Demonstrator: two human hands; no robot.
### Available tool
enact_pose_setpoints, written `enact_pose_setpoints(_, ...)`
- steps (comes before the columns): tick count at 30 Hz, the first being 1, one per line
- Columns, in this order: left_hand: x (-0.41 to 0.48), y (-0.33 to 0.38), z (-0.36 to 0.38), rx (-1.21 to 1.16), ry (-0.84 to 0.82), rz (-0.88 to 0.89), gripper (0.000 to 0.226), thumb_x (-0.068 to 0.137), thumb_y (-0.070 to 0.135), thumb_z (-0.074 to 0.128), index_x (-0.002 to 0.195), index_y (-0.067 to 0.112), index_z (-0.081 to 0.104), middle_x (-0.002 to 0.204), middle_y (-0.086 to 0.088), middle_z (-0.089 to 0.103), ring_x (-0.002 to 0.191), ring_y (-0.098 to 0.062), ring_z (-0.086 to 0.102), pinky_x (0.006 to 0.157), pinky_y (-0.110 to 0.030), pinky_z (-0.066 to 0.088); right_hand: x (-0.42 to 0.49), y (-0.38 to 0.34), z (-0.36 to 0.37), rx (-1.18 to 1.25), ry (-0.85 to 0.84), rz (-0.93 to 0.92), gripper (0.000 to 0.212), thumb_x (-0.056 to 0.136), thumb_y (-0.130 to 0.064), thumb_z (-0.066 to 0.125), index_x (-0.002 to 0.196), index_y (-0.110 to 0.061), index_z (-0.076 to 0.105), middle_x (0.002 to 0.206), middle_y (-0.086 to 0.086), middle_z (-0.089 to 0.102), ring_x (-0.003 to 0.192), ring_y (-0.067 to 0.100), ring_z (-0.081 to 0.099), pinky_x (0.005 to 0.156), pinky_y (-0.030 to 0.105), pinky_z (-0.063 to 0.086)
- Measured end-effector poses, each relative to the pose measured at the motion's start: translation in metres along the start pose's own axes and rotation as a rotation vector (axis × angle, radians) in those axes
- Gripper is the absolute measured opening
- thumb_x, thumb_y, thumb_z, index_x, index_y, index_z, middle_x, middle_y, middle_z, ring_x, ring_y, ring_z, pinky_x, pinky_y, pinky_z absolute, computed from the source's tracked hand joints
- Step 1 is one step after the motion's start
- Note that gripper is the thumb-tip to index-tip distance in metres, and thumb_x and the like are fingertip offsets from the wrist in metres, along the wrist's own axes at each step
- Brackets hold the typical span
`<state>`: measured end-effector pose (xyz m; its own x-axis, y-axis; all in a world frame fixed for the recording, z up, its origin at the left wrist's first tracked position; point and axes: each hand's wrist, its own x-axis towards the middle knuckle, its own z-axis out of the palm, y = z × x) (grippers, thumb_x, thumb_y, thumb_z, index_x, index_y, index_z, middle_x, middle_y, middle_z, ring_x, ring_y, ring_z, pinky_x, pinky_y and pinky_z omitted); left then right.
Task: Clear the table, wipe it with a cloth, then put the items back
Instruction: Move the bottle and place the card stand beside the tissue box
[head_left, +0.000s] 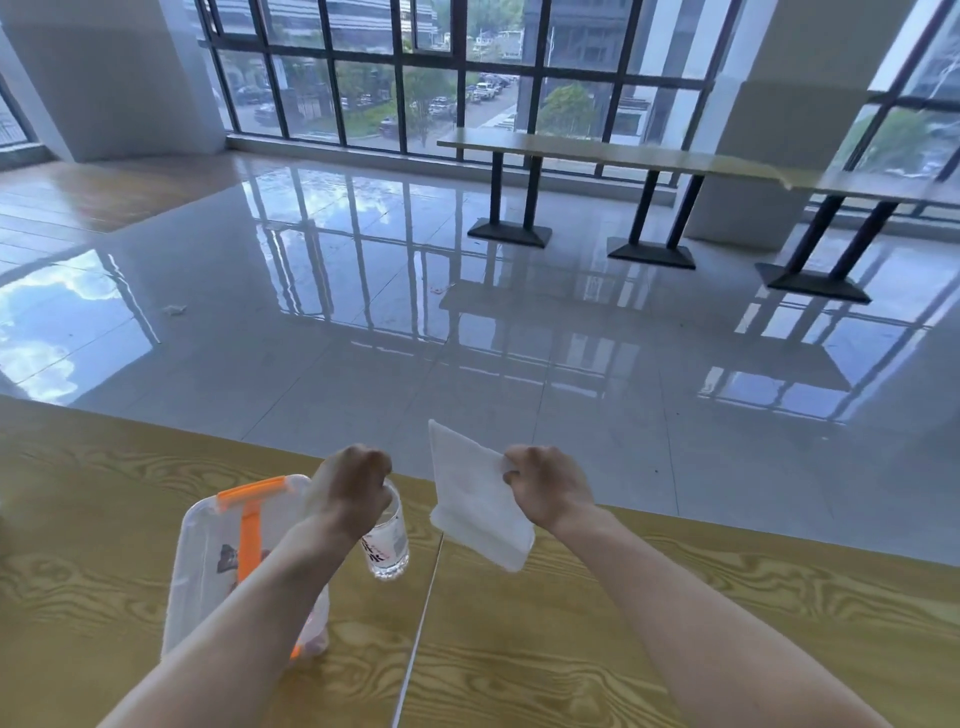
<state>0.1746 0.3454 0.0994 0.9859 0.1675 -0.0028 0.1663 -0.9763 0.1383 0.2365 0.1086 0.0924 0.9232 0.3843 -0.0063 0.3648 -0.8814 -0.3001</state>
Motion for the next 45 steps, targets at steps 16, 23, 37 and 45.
enact_pose_setpoints(16, -0.033, 0.134, -0.007, -0.103, 0.035, 0.339, 0.016, 0.066, 0.012, 0.067, 0.081, 0.007, 0.071, 0.070, -0.010, 0.068, 0.075, -0.036, 0.067, 0.062, -0.038, 0.055, -0.143, 0.096, -0.063, -0.020, 0.207, 0.290, 0.008, 0.084, -0.011, 0.051, 0.077, -0.012, 0.050, 0.085, 0.017, 0.068, 0.083, 0.041, 0.062, 0.059, 0.036, 0.039)
enact_pose_setpoints(23, -0.067, 0.217, -0.009, -0.146, 0.027, 0.446, 0.017, 0.071, 0.011, 0.069, 0.087, 0.008, 0.074, 0.083, -0.014, 0.073, 0.081, -0.034, 0.069, 0.067, -0.039, 0.057, -0.216, 0.156, -0.083, 0.035, 0.275, 0.430, 0.006, 0.084, -0.014, 0.053, 0.079, -0.012, 0.053, 0.091, 0.021, 0.068, 0.089, 0.043, 0.062, 0.062, 0.039, 0.045)
enact_pose_setpoints(37, -0.148, 0.400, 0.015, -0.159, 0.015, 0.573, 0.023, 0.063, 0.013, 0.068, 0.085, 0.006, 0.070, 0.074, -0.014, 0.070, 0.075, -0.038, 0.065, 0.065, -0.039, 0.056, -0.394, 0.301, -0.120, 0.021, 0.356, 0.618, 0.014, 0.085, -0.011, 0.047, 0.071, -0.010, 0.044, 0.065, 0.006, 0.056, 0.063, 0.031, 0.051, 0.050, 0.037, 0.031)
enact_pose_setpoints(45, -0.190, 0.484, 0.027, -0.220, -0.028, 0.618, 0.020, 0.063, 0.010, 0.067, 0.082, 0.010, 0.074, 0.077, -0.012, 0.072, 0.077, -0.032, 0.068, 0.062, -0.032, 0.053, -0.464, 0.360, -0.138, -0.052, 0.402, 0.704, 0.018, 0.086, -0.009, 0.047, 0.069, -0.011, 0.044, 0.063, 0.006, 0.056, 0.061, 0.030, 0.056, 0.049, 0.034, 0.029)
